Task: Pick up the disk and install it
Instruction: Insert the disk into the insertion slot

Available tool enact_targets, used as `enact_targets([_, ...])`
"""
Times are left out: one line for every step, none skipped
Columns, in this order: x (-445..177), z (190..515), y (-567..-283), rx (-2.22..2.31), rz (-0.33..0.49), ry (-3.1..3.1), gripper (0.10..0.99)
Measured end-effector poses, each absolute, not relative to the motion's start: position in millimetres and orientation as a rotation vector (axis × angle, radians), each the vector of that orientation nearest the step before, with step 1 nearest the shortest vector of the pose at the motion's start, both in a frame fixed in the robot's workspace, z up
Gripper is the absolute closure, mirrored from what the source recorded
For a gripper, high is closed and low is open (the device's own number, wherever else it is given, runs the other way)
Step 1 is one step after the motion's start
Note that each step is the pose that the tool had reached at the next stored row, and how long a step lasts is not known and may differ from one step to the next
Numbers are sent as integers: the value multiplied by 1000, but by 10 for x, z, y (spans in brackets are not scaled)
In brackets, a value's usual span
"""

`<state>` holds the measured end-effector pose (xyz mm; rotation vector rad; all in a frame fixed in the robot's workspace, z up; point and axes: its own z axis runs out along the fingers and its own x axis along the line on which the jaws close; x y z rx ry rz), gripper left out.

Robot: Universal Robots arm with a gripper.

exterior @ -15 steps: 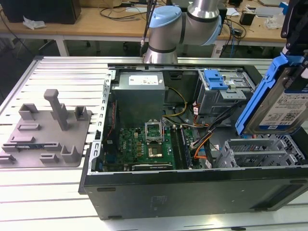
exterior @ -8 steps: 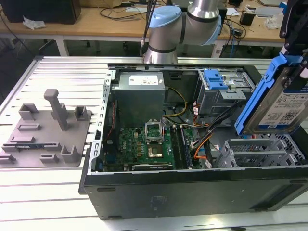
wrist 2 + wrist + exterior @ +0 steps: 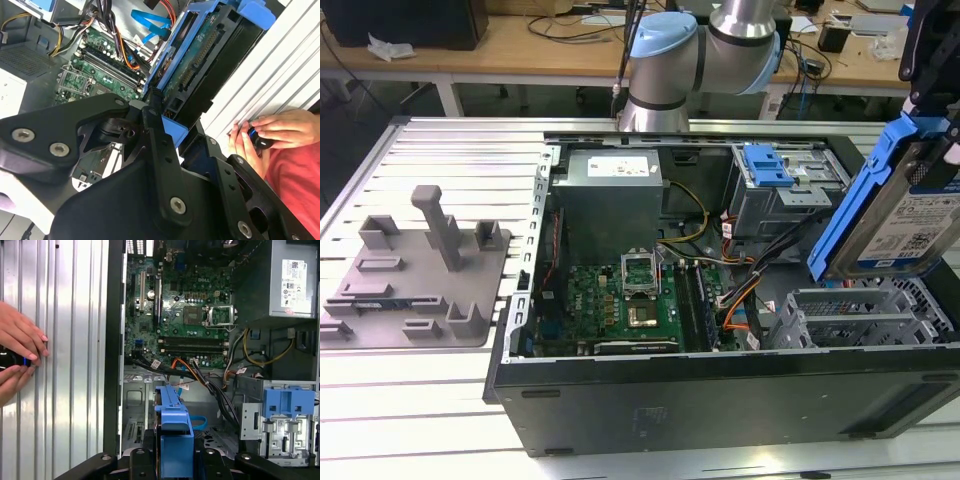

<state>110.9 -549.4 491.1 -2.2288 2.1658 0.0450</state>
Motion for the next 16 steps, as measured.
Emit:
enact_targets([1109,4907,-5494,-2229,45,2166,718])
enact_targets([1110,4904,-5494,-2229,45,2166,718])
enact_targets([1110,4901,-5494,-2229,45,2166,718])
enact_targets([1110,4893,-5494,-2228,45,2166,718])
enact_targets([1109,4887,-5494,-2227,45,2167,718])
enact_targets([1110,4884,-5494,-2226,45,2168,718])
enact_targets([1110,4881,-5494,-2225,45,2170,718])
enact_targets([1110,4876,-5494,-2219,45,2176,718])
enact_targets([1110,4872,-5494,-2215,45,2180,718])
enact_targets([1110,4869,-5494,-2212,45,2182,718])
enact_targets([1110,4866,-5494,-2210,44,2185,718])
enact_targets([1110,4864,-5494,-2208,44,2186,718])
enact_targets([1109,4860,-5494,-2207,44,2188,718])
enact_targets([1109,4856,-5494,-2206,44,2188,718])
enact_targets([1110,4852,-5494,-2206,44,2189,718])
enact_targets([1110,4848,-5494,-2205,44,2189,718])
